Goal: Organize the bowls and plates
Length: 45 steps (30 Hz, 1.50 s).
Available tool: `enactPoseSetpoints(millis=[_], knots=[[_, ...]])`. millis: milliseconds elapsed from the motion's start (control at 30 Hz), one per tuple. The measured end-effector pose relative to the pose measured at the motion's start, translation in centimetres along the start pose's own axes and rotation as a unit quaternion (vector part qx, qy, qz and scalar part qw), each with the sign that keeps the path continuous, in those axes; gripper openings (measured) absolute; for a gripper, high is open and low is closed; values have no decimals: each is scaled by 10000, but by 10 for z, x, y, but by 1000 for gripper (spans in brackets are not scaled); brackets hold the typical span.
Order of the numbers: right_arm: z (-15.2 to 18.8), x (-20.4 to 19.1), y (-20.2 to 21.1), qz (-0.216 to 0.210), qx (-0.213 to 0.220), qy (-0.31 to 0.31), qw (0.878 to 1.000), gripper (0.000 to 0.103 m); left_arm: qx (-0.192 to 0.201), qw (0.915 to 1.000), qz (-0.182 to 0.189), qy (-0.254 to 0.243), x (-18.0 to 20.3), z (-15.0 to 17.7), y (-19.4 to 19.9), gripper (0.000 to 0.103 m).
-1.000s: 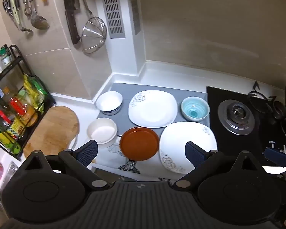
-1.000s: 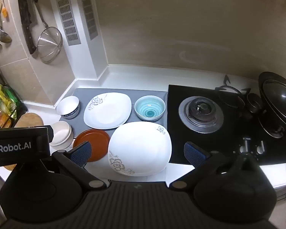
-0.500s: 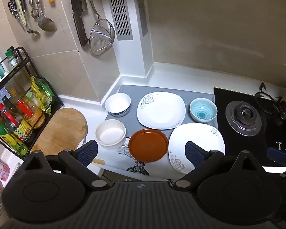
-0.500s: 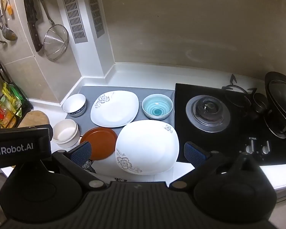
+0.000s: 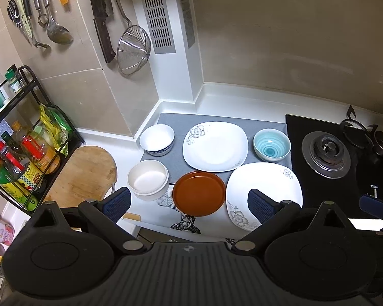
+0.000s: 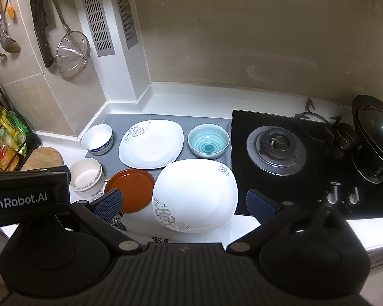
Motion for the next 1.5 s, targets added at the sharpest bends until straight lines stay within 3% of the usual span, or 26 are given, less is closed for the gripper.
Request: enactPoseSetpoints(millis=[1500], knots=[[16,2,-3,-99,-180,-33,9998,103,-140,9998,-41,-137,6,15,-3,99]])
Point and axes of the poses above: each gripper's, at about its wrist camera, not at the fingertips, and y roughly against the way its jaws point, x to its right, z to its underside, the point moved 10 cm from there along -y, roughly the way its jaws point, and after that the axes turned 2 degrees about x, right-handed, at the moved point
